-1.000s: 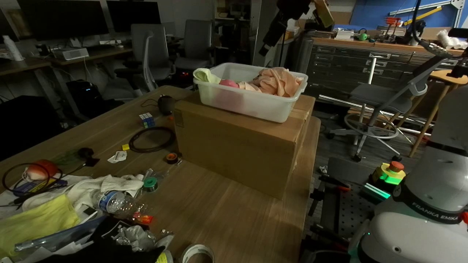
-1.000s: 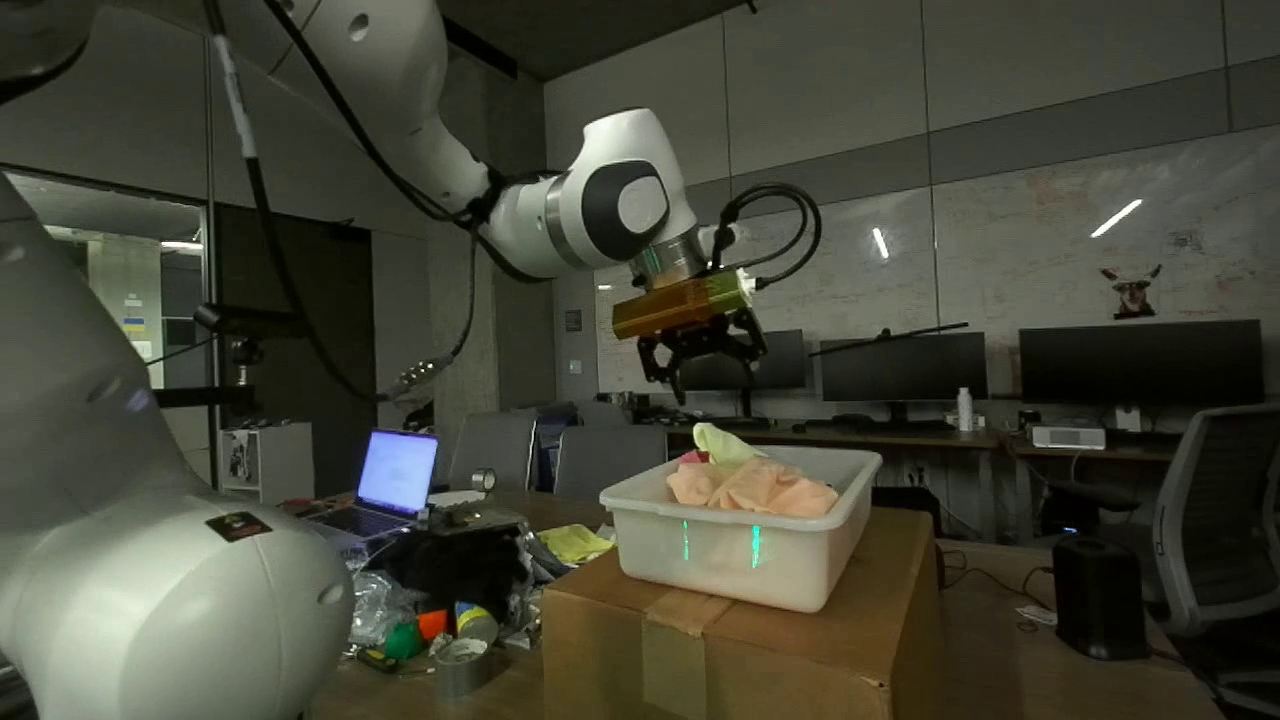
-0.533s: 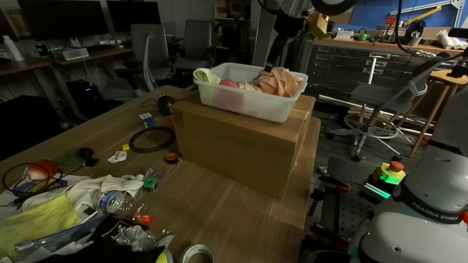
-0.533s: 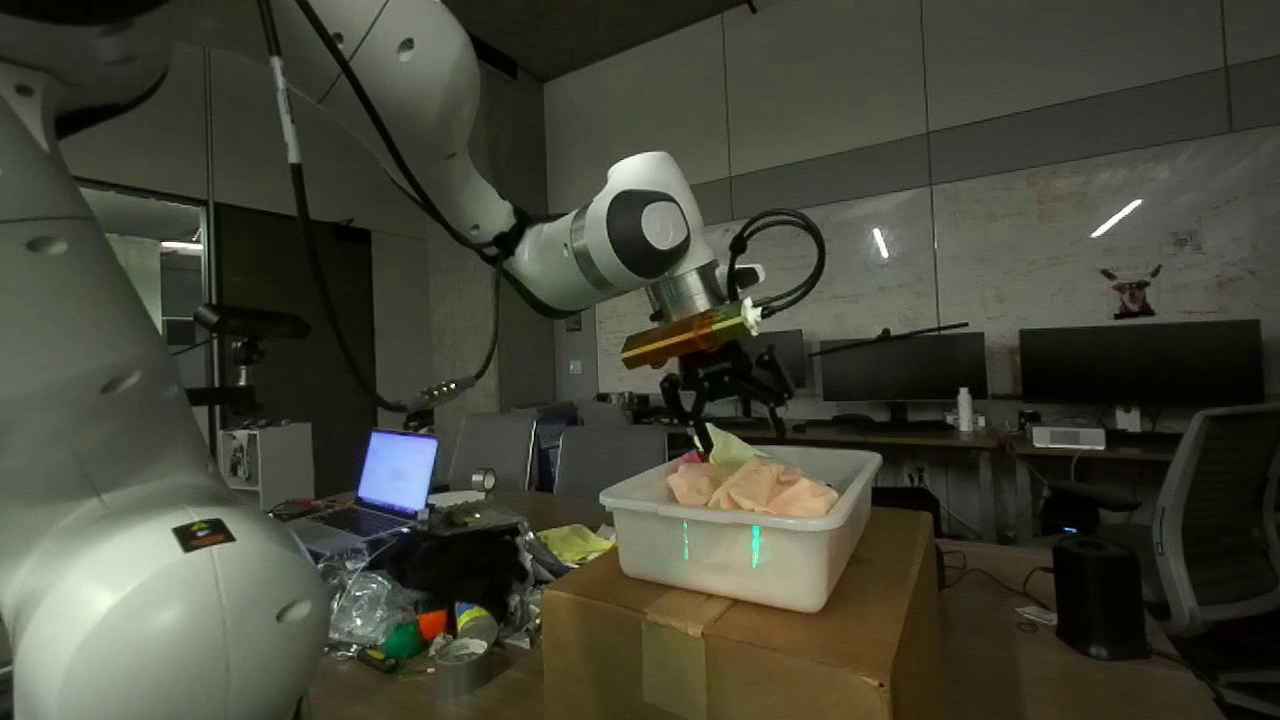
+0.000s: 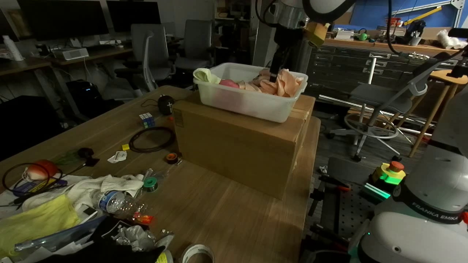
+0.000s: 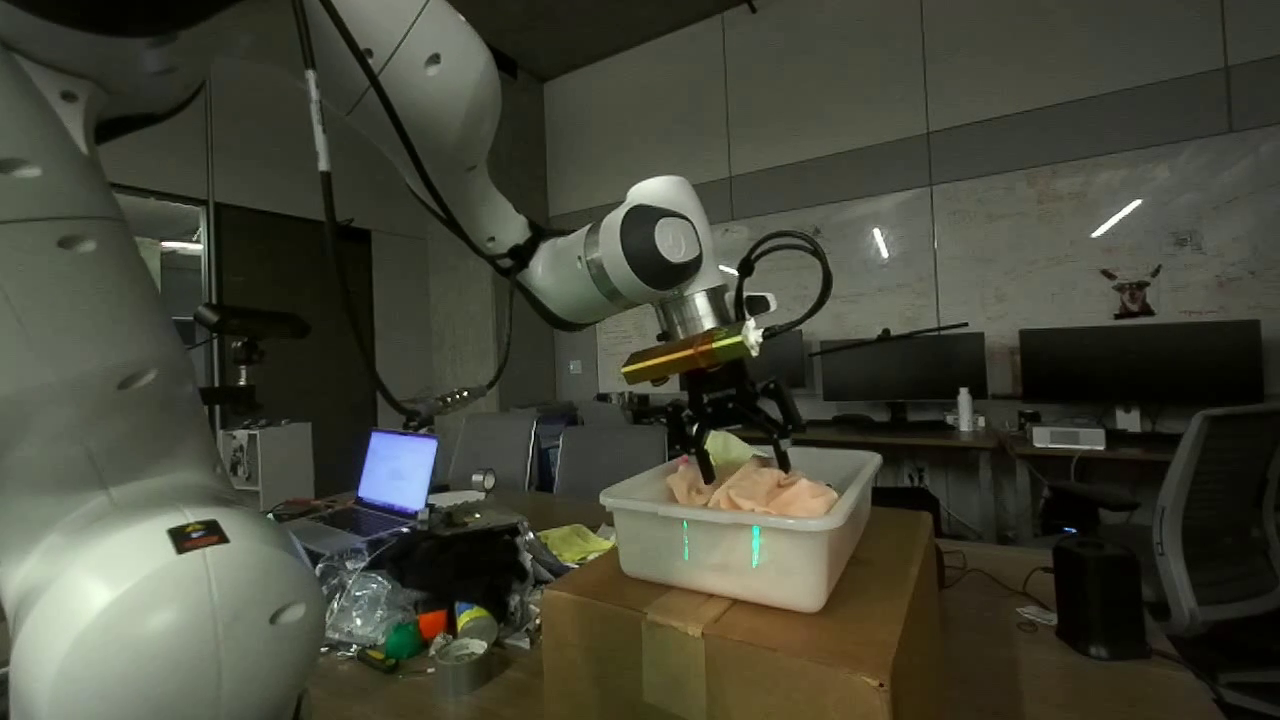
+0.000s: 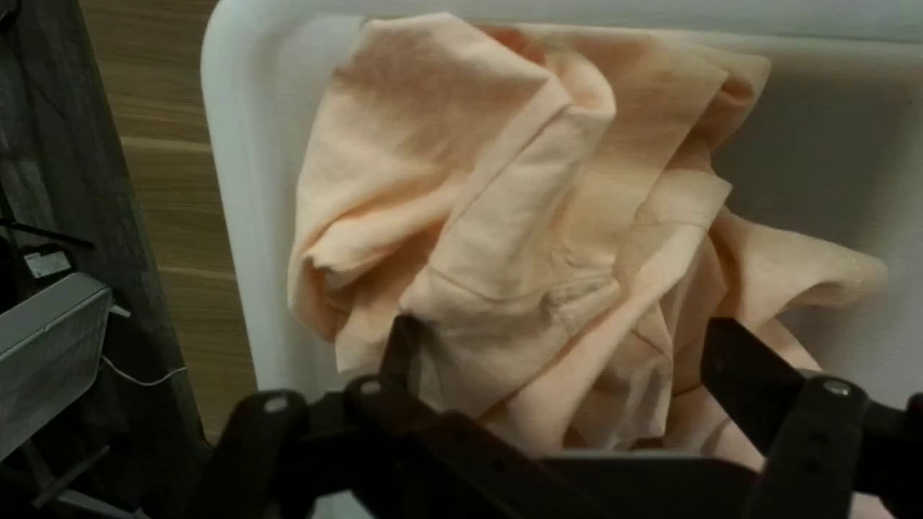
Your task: Pick the clothes in the box and put them on the table
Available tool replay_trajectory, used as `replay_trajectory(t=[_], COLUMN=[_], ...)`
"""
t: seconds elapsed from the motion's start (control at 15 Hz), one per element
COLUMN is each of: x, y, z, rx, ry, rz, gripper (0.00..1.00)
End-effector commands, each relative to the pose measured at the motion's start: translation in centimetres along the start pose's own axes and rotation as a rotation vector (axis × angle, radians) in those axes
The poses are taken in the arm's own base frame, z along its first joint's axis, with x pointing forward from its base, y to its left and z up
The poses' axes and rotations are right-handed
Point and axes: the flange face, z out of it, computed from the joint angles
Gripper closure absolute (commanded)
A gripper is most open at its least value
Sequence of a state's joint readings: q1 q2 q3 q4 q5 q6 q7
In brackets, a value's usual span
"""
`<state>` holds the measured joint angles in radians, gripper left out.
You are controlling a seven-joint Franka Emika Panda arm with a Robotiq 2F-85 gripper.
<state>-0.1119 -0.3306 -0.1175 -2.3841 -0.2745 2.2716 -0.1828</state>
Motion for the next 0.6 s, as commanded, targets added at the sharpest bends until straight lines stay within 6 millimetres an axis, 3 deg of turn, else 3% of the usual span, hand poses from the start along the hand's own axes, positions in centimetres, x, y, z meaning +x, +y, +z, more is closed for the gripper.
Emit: replay_trajectory(t=[0.0, 0.53], x=[0.9, 1.0], y=[0.6, 1.1], z=[0.6, 2.3], rx=[0.002, 0.012], ry=[-0.043, -0.091], rz=[0.019, 0.02], gripper=[0.0, 0.0])
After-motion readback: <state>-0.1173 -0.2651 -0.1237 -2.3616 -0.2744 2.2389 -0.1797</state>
